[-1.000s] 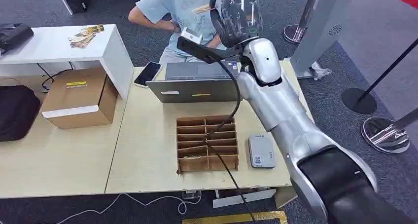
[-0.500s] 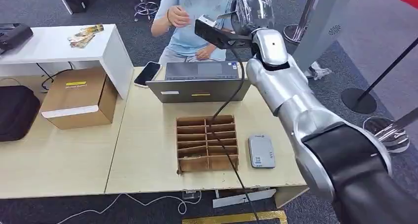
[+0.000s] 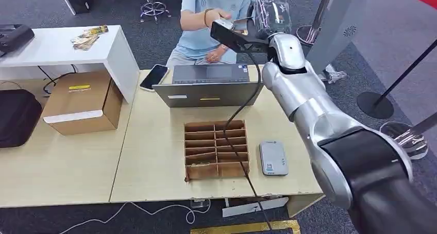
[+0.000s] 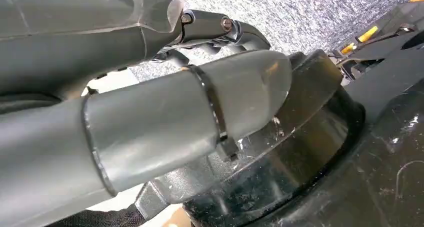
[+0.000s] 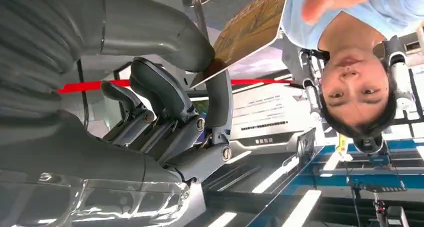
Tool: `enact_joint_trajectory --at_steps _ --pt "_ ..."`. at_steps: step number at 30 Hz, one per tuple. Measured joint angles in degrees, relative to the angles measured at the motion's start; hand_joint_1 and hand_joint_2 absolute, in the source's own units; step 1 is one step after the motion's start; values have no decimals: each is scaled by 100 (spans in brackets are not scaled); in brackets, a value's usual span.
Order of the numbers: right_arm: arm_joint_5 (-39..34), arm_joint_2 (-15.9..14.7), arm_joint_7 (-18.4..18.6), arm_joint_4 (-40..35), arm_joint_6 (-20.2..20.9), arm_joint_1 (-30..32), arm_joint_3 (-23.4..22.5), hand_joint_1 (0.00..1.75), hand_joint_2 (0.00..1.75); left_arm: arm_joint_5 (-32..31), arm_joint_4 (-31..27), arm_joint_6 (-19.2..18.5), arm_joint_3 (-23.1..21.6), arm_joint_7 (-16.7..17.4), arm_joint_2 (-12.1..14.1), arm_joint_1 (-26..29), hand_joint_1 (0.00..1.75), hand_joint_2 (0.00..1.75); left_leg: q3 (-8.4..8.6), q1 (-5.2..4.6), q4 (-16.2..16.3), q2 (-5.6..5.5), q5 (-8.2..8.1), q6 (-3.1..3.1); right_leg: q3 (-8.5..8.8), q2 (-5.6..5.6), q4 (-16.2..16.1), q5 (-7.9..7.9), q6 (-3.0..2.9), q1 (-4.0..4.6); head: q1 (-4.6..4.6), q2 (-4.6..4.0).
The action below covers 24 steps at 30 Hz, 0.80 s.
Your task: Pass the card to the sensor for recognition and then transmit it.
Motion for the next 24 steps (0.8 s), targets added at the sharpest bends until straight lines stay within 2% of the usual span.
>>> enact_joint_trajectory --at_steps 12,17,18,20,22,23,24 --pt "-17 -24 -76 44 -105 -7 -94 175 175 -44 0 2 0 0 -2 -4 0 0 0 0 0 -1 0 0 0 -1 0 0 0 0 0 0" --pt "-164 -35 -223 44 -105 -7 -214 175 175 -50 0 2 0 0 -4 -5 0 0 -1 0 0 0 0 0 0 0 0 0 0 0 0 0" --pt "-173 -35 -247 44 -109 -7 -242 169 175 -55 0 2 0 0 -4 -5 0 0 -1 0 0 -1 0 0 0 0 0 0 0 0 0 0" --pt "-181 -35 -267 44 -122 -7 -262 140 175 -59 0 2 0 0 -4 -6 0 0 -1 0 0 -1 0 0 0 -1 0 0 0 0 0 0" --pt "-181 -35 -291 44 -136 -7 -280 138 175 -61 0 2 0 0 -4 -6 0 0 -1 0 0 -1 0 0 0 -1 0 0 0 0 0 0" --pt "-179 -35 -297 44 -138 -7 -291 9 175 -61 0 2 0 0 -4 -6 0 0 -1 0 0 -1 0 0 0 -1 0 0 0 0 0 0" --pt "-181 -35 -304 44 -140 -7 -295 0 175 -61 0 2 0 0 -4 -6 0 0 -1 0 0 -1 0 0 0 -1 0 0 0 0 0 0"
